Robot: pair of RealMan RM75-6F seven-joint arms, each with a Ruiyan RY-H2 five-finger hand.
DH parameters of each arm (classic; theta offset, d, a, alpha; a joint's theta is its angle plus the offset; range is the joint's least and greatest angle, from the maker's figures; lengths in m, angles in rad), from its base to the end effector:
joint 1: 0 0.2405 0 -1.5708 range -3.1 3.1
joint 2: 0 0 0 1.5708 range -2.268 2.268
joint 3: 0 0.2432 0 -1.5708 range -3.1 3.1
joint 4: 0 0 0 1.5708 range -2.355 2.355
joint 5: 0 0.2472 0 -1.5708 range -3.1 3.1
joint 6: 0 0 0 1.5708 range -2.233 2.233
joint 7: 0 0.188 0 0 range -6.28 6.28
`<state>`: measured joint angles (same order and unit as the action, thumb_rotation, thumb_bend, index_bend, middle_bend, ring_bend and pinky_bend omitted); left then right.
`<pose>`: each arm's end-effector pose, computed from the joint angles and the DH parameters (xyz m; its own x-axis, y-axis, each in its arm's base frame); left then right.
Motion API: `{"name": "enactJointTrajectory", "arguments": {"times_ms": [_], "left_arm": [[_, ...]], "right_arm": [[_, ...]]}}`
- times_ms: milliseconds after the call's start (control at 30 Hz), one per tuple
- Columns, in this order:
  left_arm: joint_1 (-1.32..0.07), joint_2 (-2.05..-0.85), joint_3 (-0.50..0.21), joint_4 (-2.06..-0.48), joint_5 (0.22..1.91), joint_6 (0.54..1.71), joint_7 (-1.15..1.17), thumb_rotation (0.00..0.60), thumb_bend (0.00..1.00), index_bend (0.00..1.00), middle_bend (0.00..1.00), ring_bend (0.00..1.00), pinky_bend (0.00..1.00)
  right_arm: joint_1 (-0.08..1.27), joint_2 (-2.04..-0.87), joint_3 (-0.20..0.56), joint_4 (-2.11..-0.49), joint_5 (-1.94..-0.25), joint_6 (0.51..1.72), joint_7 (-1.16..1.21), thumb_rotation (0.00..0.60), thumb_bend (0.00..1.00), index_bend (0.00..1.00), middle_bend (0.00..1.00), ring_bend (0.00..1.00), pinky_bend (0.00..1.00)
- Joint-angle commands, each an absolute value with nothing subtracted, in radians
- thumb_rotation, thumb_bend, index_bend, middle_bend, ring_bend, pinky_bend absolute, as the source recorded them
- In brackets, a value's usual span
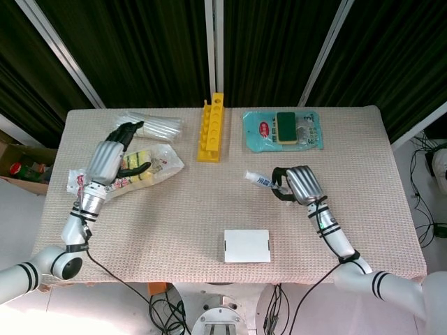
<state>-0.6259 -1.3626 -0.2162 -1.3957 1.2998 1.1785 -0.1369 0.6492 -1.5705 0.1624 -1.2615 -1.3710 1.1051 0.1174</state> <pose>-0.1831 0.4151 0.0543 0.1800 0.0163 0.9835 0.9421 -0.2903 -0.1677 -0.1714 -0.3961 -0.0345 0.2193 -0.1621 0.9621 -0.9232 -0.3534 0.1509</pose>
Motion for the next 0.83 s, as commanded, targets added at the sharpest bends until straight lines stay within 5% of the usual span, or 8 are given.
{"name": "enactJointTrajectory", "arguments": {"times_ms": [33, 100, 133, 200, 400, 733, 833], "left_arm": [[-0.602, -1.336, -0.186, -1.366, 1.286, 1.159, -0.086, 0.0, 0.0, 0.08, 0.14, 0.08, 0.19], [-0.591, -1.322, -0.166, -1.354, 1.287, 1.152, -0.041, 0.0, 0.0, 0.08, 0.14, 0.08, 0.19], [-0.585, -1.316, -0.158, -1.351, 1.289, 1.153, -0.025, 0.0, 0.0, 0.08, 0.14, 0.08, 0.19], [-0.57, -1.303, -0.144, -1.349, 1.295, 1.161, 0.001, 0.0, 0.0, 0.08, 0.14, 0.08, 0.19], [-0.506, -1.257, -0.109, -1.388, 1.309, 1.208, 0.028, 0.0, 0.0, 0.08, 0.14, 0.08, 0.19], [-0.344, -1.196, -0.036, -1.449, 1.379, 1.391, 0.042, 0.0, 0.0, 0.08, 0.14, 0.08, 0.19], [-0.312, -1.191, -0.019, -1.441, 1.394, 1.414, 0.028, 0.0, 0.0, 0.08, 0.14, 0.08, 0.19]], "right_arm": [[0.614, -1.437, 0.121, -1.37, -1.29, 1.018, -0.044, 0.6, 0.38, 0.75, 0.62, 0.46, 0.58], [0.614, -1.378, 0.098, -1.41, -1.259, 0.97, -0.123, 0.6, 0.16, 0.28, 0.19, 0.08, 0.14], [0.612, -1.356, 0.096, -1.433, -1.236, 0.958, -0.153, 0.6, 0.08, 0.1, 0.06, 0.01, 0.03], [0.599, -1.314, 0.099, -1.488, -1.193, 0.953, -0.176, 0.6, 0.01, 0.0, 0.0, 0.0, 0.0], [0.52, -1.2, 0.079, -1.59, -1.201, 1.024, -0.13, 0.6, 0.0, 0.0, 0.0, 0.0, 0.0], [0.192, -1.058, 0.001, -1.653, -1.252, 1.465, -0.121, 0.6, 0.0, 0.0, 0.0, 0.0, 0.0], [0.133, -1.068, -0.004, -1.616, -1.245, 1.514, -0.069, 0.6, 0.0, 0.0, 0.0, 0.0, 0.0]]}}
